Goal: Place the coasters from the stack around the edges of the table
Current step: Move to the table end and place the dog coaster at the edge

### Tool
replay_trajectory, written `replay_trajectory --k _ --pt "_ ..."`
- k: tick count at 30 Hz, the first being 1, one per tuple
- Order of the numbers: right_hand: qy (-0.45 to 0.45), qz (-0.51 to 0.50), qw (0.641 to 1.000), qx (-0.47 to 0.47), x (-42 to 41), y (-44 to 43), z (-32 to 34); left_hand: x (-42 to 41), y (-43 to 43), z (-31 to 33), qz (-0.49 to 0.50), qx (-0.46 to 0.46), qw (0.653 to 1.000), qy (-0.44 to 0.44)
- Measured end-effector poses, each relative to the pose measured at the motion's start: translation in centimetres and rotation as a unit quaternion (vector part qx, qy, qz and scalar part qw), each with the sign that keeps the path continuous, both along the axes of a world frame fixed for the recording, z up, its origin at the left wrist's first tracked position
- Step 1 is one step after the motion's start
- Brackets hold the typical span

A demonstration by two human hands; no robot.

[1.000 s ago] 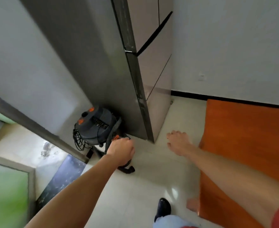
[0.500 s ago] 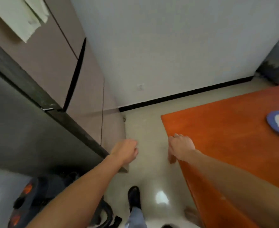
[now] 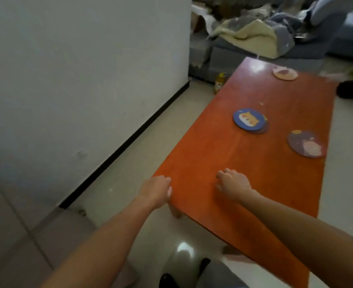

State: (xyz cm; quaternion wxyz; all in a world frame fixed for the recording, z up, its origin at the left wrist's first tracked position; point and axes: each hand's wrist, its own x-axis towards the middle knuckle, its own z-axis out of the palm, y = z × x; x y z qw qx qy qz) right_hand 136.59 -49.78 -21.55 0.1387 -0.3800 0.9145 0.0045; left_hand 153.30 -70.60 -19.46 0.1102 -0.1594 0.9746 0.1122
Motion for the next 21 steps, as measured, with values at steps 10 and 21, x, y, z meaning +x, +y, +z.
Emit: replay_trajectory --k 10,21 --pt "-0.008 -0.199 0.980 0.020 -10.2 5.0 -2.0 -12.9 2.2 -2.4 -0.154 -0.010 0.988 -0.017" --pt "-0.079 -0.285 0.955 -0.021 -25.9 1.7 -6.0 -21.1 2.7 -9.5 -0.142 -0.017 0.990 -0.001"
